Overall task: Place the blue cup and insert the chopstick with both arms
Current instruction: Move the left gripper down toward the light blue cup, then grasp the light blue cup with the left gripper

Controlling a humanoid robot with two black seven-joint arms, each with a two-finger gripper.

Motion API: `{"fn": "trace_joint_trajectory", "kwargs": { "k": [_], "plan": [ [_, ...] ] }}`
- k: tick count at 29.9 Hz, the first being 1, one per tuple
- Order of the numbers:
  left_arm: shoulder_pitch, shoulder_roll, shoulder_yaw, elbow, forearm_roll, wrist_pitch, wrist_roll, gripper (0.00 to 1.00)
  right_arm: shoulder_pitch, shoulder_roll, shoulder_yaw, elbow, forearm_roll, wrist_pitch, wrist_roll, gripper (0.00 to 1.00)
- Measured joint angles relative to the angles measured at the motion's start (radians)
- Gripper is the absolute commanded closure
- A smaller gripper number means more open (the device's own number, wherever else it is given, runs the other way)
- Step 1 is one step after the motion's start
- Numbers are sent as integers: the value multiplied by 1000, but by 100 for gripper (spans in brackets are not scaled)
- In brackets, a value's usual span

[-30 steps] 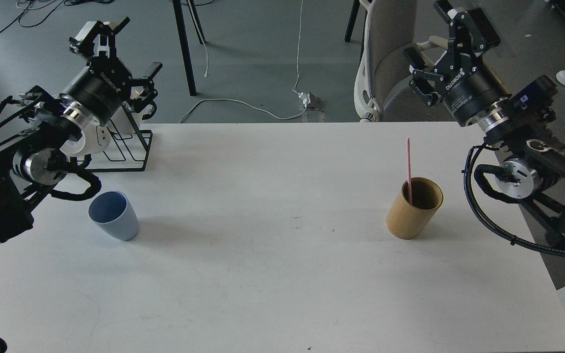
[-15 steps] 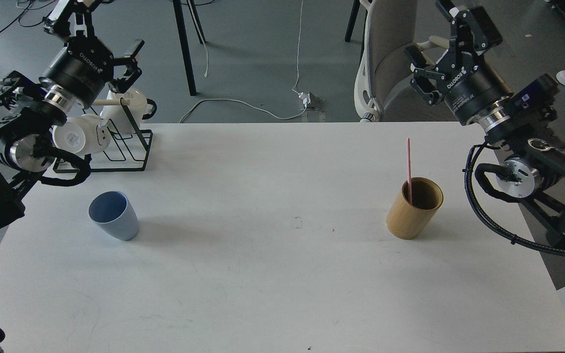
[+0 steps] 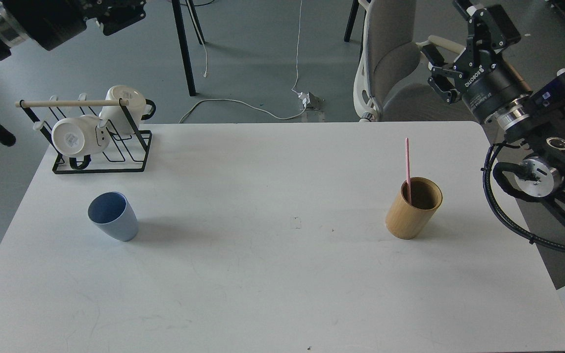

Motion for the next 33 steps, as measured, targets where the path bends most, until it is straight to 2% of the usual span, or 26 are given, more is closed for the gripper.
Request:
{"fn": "trace_joint_trajectory", "kwargs": {
  "k": [2,7,13,16,22,33],
  "plan": [
    [-28,73,82,6,111,0,0,1,-7,-6,0,0,-1,0,0,1],
    [-37,197,190,26,479,0,0,1,-26,-25,0,-5,-4,0,0,1],
    [-14,246,348,39,857,11,0,1,-30,-36,0,-37,-4,3,0,1],
    [37,217,399,89,944,48,0,2,-32,-40,-1,-57,-4,4,0,1],
    [147,66,412,253,976,74,0,4,-56,-44,-3,-90,-5,6,0,1],
    [161,-37,403,301,962,89,0,14,-82,-74,-2,-92,-4,6,0,1]
  ]
}}
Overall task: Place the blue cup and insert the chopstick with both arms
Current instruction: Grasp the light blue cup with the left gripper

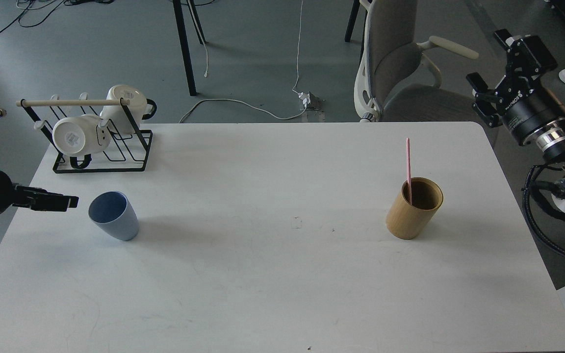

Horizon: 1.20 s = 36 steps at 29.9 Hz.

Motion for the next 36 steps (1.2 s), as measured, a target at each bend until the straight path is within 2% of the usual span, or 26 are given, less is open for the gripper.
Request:
{"fn": "trace_joint_trajectory", "kwargs": {
  "k": [4,11,21,28,30,33,36],
  "plan": [
    [-4,-42,0,13,-11,1,0,16,0,-6,0,1,0,0,0,1],
    [3,-100,-1,57,-16,12,0,28,-1,-14,1,1,1,0,0,1],
    [48,-148,0,107,-34,42,0,31,-6,-31,1,1,1,-2,0,1],
    [96,-198,0,162,-36,93,0,41,-16,-35,1,1,1,-2,0,1],
    [104,-210,0,181,-36,100,0,48,-19,-36,1,1,1,-2,0,1],
    [107,-217,0,193,-37,105,0,78,-25,-41,1,1,1,-2,0,1],
    [109,-217,0,194,-37,111,0,92,-33,-44,1,0,2,-2,0,1]
  ]
}}
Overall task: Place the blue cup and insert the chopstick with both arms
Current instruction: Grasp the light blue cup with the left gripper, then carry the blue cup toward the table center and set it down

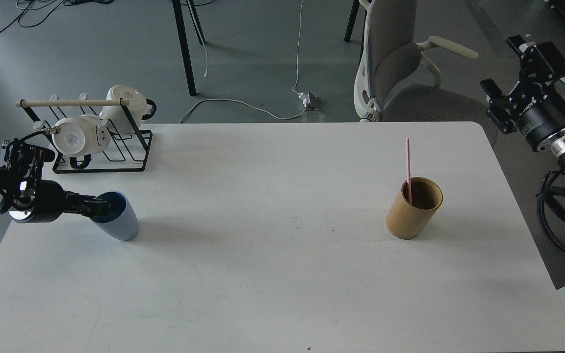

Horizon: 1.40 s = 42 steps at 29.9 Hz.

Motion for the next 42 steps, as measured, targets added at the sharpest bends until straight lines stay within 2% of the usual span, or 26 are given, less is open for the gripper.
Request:
{"fn": "trace_joint_trajectory", "kwargs": {
  "k": [5,10,16,20,23,26,28,32,38,42],
  "plan": [
    [0,2,0,0,5,8,0,100,-13,-4,1,-1,0,0,0,1],
    [-5,5,-4,-18,1,9,0,100,-18,-4,1,-1,0,-1,0,1],
    [-24,26,-94,-150,-20,-6,0,100,-18,-5,1,-2,0,-3,0,1],
    [-129,-2,-158,-274,-46,-53,0,100,-18,-5,13,-27,0,-4,0,1],
    [-228,-124,-159,-308,-78,-80,0,100,-17,4,45,-63,2,-5,0,1],
    [-299,-297,-105,-198,-84,-86,0,100,-16,9,83,-105,4,-5,0,1],
    [-333,-429,-30,-84,-78,-86,0,100,-16,10,99,-131,5,-5,0,1],
    [-387,-618,138,36,-49,-70,0,100,-14,11,109,-156,5,-6,0,1],
    [-397,-766,273,192,4,-46,0,100,-15,11,111,-159,5,-6,0,1],
    [-391,-792,287,220,17,-40,0,100,-18,11,111,-159,6,-7,0,1]
  ]
}}
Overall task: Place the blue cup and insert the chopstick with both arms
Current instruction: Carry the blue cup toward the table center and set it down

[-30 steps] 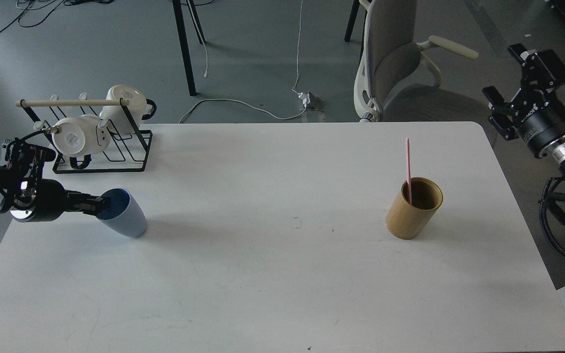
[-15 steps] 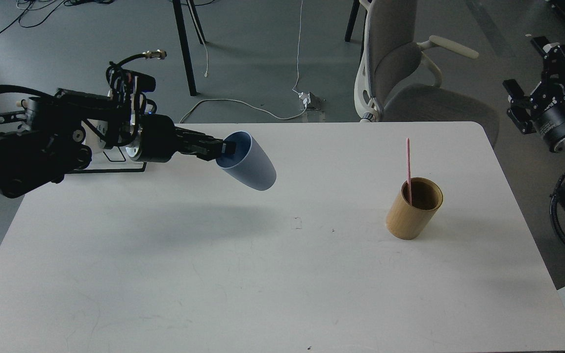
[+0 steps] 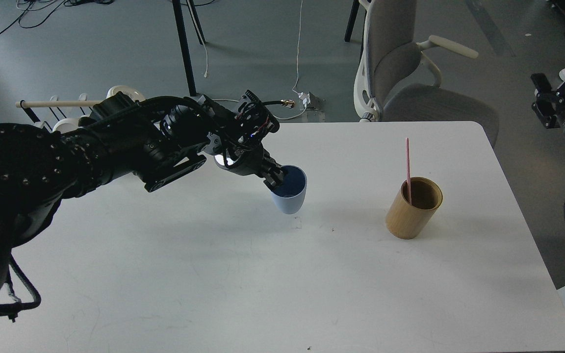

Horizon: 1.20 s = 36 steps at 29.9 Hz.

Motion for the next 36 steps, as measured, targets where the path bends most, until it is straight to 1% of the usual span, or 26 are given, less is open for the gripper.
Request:
{"fn": "trace_joint_trajectory", "kwargs": {
  "k": [7,19,23,28,31,33,36],
  "plan": [
    [39,-16,5,13,3,0,0,100,-5,-1,0,-2,0,0,0,1],
    [81,-17,7,23,4,2,0,90,-9,-1,0,-2,0,1,0,1],
    [94,-16,6,39,4,3,0,80,-11,-2,0,-1,0,1,0,1],
    [97,-17,7,35,4,-1,0,77,-22,-2,0,-1,0,1,0,1],
    [95,-17,4,32,3,-3,0,72,-29,-4,0,-1,0,1,0,1],
    [92,-17,-1,29,1,-6,0,66,-30,-5,0,0,0,1,0,1],
    [88,-17,-6,26,-6,-10,0,55,-31,-7,1,0,0,1,0,1]
  ]
}}
